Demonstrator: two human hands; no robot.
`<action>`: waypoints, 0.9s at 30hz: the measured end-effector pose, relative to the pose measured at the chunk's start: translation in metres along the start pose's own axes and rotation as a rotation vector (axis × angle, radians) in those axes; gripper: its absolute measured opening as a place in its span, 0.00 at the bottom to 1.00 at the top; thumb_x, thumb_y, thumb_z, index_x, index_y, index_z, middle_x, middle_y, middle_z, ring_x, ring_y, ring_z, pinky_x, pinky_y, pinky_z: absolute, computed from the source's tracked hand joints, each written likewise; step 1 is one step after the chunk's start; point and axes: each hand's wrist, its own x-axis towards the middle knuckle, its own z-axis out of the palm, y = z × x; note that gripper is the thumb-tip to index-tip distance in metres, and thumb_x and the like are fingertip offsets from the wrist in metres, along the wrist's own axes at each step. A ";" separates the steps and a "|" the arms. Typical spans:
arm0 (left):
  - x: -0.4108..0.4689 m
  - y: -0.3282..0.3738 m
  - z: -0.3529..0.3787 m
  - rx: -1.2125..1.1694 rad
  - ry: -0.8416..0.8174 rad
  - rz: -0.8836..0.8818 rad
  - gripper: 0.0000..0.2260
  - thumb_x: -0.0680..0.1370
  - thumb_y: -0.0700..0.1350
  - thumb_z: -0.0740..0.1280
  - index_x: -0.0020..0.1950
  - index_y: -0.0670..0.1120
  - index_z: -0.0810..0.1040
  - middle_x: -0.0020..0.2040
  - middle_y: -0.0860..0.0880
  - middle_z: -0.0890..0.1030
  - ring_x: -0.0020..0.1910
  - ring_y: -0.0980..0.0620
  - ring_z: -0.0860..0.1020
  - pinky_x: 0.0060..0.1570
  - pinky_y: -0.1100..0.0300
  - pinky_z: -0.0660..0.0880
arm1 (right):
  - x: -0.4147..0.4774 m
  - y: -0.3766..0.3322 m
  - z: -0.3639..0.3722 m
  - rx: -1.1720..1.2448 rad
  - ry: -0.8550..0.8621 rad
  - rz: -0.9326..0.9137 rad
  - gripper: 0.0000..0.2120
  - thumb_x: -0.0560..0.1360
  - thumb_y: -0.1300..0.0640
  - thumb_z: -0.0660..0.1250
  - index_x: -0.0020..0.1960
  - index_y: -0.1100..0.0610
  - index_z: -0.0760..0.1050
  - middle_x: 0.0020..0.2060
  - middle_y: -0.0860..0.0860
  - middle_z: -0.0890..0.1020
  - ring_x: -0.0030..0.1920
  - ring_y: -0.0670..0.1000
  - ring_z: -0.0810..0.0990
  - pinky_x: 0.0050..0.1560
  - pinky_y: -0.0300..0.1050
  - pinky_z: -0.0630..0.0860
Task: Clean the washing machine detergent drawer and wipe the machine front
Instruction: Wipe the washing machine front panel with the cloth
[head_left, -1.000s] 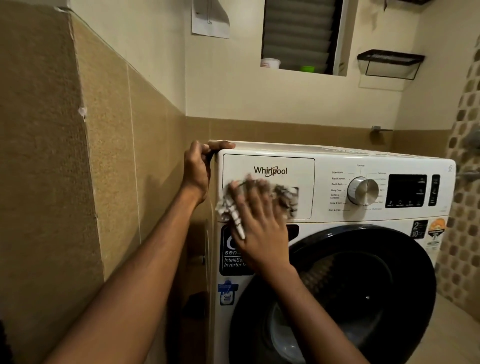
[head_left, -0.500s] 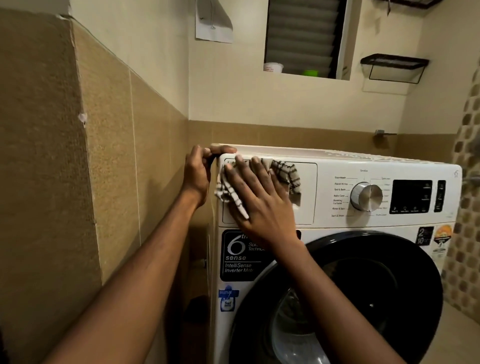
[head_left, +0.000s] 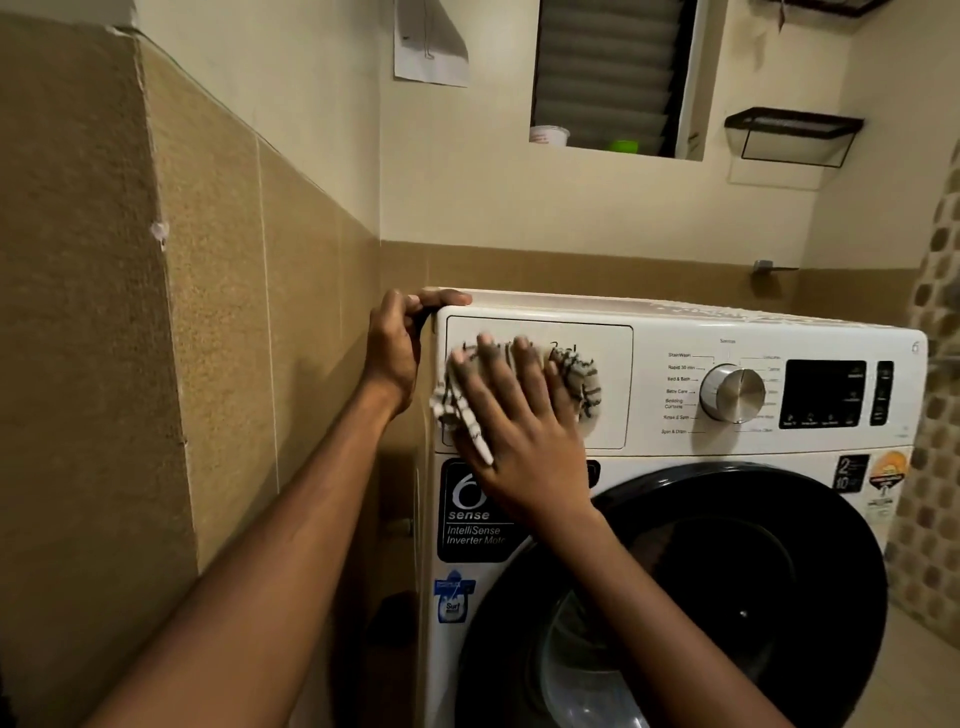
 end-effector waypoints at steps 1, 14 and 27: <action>0.000 0.000 0.001 0.011 0.008 0.008 0.28 0.79 0.41 0.47 0.37 0.43 0.86 0.46 0.43 0.86 0.54 0.48 0.82 0.60 0.54 0.74 | -0.011 0.006 0.002 -0.022 -0.009 0.002 0.32 0.80 0.37 0.52 0.80 0.45 0.47 0.80 0.48 0.47 0.79 0.55 0.44 0.77 0.57 0.46; 0.003 0.002 0.001 0.296 0.091 0.120 0.22 0.74 0.47 0.53 0.38 0.43 0.85 0.44 0.44 0.87 0.52 0.48 0.83 0.60 0.54 0.76 | 0.023 0.053 -0.013 0.064 0.172 0.349 0.28 0.80 0.40 0.52 0.78 0.45 0.58 0.78 0.49 0.60 0.79 0.56 0.54 0.77 0.54 0.48; 0.050 0.034 0.036 1.027 -0.226 0.063 0.20 0.79 0.52 0.53 0.52 0.48 0.84 0.54 0.50 0.84 0.54 0.53 0.80 0.54 0.58 0.74 | 0.099 0.081 -0.028 0.110 0.322 0.227 0.13 0.77 0.56 0.65 0.61 0.57 0.76 0.52 0.55 0.82 0.56 0.60 0.78 0.60 0.55 0.73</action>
